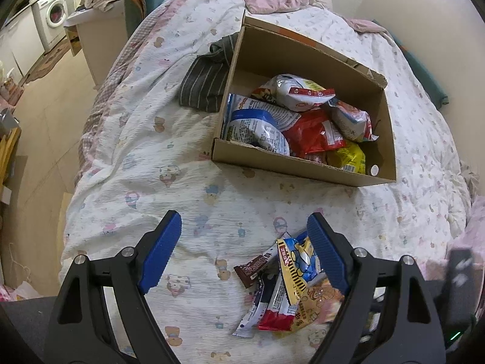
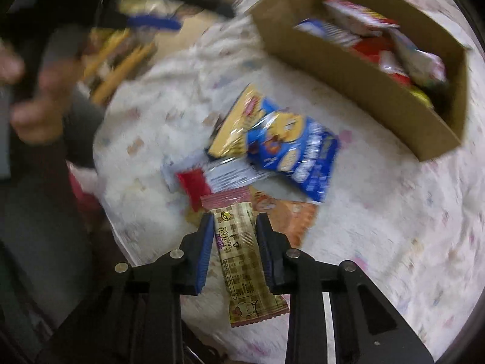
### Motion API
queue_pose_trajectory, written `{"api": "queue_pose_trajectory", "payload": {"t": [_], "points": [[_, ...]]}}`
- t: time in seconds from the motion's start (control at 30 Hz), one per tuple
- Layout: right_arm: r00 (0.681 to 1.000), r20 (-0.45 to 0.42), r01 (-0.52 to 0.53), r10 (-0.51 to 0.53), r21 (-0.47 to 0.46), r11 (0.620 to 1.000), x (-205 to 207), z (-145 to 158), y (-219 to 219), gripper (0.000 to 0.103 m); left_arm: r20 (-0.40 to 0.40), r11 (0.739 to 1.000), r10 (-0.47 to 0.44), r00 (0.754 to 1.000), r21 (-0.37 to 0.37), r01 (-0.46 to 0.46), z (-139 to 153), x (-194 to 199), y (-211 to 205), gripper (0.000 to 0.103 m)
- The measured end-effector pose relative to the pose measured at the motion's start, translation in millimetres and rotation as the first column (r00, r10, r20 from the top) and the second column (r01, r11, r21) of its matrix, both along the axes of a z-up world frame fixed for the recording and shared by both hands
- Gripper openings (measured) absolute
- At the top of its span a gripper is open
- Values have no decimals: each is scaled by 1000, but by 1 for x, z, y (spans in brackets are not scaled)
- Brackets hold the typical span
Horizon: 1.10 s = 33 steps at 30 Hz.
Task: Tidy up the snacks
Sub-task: 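Grasp the wafer bar with the right tool while the left tool grasps the blue bag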
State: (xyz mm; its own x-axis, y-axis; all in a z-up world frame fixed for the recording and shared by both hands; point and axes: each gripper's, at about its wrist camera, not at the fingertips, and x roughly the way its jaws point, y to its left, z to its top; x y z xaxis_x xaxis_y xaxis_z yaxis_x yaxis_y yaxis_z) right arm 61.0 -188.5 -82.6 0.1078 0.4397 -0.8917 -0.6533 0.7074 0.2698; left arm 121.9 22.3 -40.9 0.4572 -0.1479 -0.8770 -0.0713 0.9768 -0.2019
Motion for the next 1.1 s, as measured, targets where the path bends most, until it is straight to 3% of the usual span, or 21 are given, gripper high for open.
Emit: {"api": "queue_pose_trajectory", "payload": {"t": [0.13, 0.23, 0.33, 0.43, 0.63, 0.7, 0.77, 0.9, 0.97, 1.1], "points": [[987, 24, 155, -157, 75, 985, 15, 18, -25, 30, -48, 1000, -23, 999, 11, 24, -9, 3, -8, 83], [948, 19, 316, -319, 97, 944, 32, 20, -49, 30, -121, 997, -75, 990, -2, 76, -25, 4, -25, 83], [909, 14, 414, -417, 91, 906, 46, 15, -63, 30, -198, 995, -101, 975, 6, 104, -46, 5, -44, 83], [885, 40, 460, -464, 87, 884, 52, 17, -71, 30, -229, 992, -120, 966, 19, 128, -58, 7, -60, 83], [877, 49, 472, -477, 94, 877, 52, 19, -82, 30, -258, 973, -196, 946, 68, 220, -74, 14, -91, 81], [877, 53, 473, -478, 84, 877, 52, 17, -81, 30, -251, 968, -206, 946, 91, 235, -75, 15, -96, 70], [876, 49, 474, -479, 86, 876, 53, 17, -81, 30, -251, 962, -214, 944, 114, 249, -77, 17, -99, 45], [879, 65, 467, -472, 78, 881, 51, 19, -81, 30, -220, 955, -239, 946, 122, 270, -73, 14, -102, 33], [881, 65, 465, -470, 76, 882, 51, 19, -80, 30, -203, 948, -262, 943, 130, 292, -68, 11, -107, 17], [883, 75, 458, -463, 74, 886, 50, 20, -78, 30, -173, 950, -278, 945, 94, 296, -56, 6, -106, 8]]}}
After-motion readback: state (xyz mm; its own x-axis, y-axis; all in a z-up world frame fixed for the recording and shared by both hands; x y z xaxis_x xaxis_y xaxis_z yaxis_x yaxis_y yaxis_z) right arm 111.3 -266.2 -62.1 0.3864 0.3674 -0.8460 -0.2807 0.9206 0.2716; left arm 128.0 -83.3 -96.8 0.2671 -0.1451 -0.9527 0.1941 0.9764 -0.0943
